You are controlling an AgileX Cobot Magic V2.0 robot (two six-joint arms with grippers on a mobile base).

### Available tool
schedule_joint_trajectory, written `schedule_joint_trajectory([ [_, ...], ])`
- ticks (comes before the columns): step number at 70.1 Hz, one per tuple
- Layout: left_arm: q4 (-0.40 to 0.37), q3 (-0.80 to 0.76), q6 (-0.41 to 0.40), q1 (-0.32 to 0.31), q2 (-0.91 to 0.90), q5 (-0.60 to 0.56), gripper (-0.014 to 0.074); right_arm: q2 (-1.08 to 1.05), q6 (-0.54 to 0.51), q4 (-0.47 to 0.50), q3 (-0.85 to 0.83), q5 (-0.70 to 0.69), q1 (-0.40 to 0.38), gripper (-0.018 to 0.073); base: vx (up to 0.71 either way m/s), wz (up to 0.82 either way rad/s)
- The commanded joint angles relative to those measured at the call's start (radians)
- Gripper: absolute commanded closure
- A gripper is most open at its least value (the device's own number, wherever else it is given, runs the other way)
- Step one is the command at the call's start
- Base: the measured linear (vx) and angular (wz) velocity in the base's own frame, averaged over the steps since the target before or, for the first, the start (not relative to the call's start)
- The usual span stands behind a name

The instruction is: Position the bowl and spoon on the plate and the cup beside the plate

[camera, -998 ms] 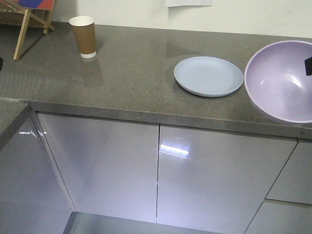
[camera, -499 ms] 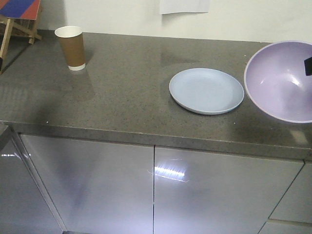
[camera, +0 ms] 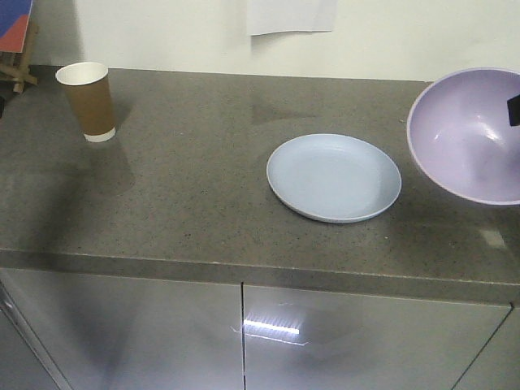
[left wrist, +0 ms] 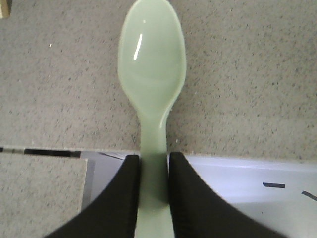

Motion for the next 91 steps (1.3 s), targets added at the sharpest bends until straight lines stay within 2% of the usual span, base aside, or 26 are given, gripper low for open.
schedule_joint_trajectory([
  [1,-0.003,-0.030,-0.004,-0.005,-0.033,-0.050,0.0603,-0.020,-0.002,-0.002,-0.025,-0.051,-0.006,0.0566,0.14,-0.07],
  [91,-0.003,-0.030,-0.004,-0.005,-0.033,-0.050,0.0603,-0.020,-0.002,-0.002,-0.025,-0.051,-0.006,0.0566,0.11,-0.07],
])
